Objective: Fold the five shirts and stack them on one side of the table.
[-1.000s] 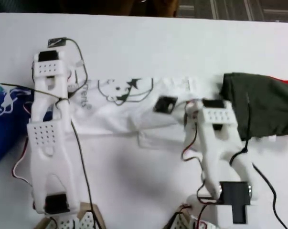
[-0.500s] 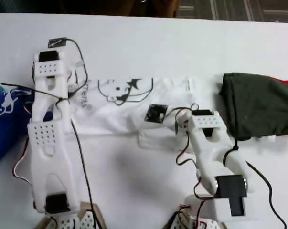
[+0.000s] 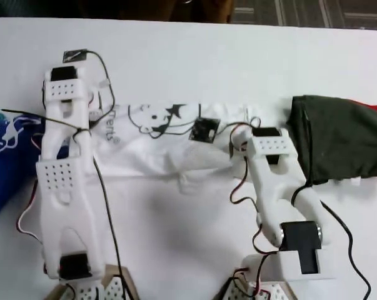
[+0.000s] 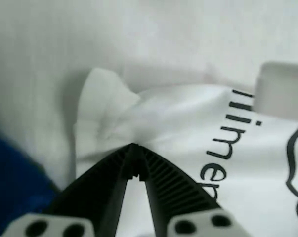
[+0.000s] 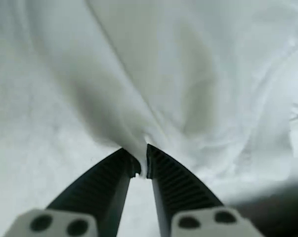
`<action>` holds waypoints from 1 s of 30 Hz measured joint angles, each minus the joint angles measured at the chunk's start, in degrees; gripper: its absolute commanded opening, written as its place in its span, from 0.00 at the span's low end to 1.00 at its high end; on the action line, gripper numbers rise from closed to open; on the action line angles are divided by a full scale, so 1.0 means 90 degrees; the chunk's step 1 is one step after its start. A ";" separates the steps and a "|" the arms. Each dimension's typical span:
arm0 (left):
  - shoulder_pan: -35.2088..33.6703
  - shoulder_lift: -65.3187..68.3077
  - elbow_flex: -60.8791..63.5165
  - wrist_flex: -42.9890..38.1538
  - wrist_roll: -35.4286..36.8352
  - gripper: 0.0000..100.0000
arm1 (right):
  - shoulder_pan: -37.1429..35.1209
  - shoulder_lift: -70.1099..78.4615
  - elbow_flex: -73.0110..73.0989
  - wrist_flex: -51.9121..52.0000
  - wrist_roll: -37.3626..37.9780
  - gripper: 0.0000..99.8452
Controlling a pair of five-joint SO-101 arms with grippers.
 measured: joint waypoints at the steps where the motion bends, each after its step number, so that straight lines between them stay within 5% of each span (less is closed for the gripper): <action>1: 0.0000 0.0000 0.0000 0.0000 0.0000 0.03 | 0.0000 0.0010 -0.0166 0.0078 0.0000 0.02; 18: 0.0000 0.0000 0.0000 0.0000 0.0000 0.03 | -0.0283 0.2002 -0.2471 -0.0733 -0.1348 0.02; 26: 0.0000 0.0000 0.0000 0.0000 0.0000 0.03 | -0.0313 0.3018 -0.4425 0.0283 -0.1944 0.26; 30: 0.0000 0.0000 0.0000 0.0000 0.0000 0.03 | -0.0381 0.3311 -0.5158 0.0684 -0.1983 0.27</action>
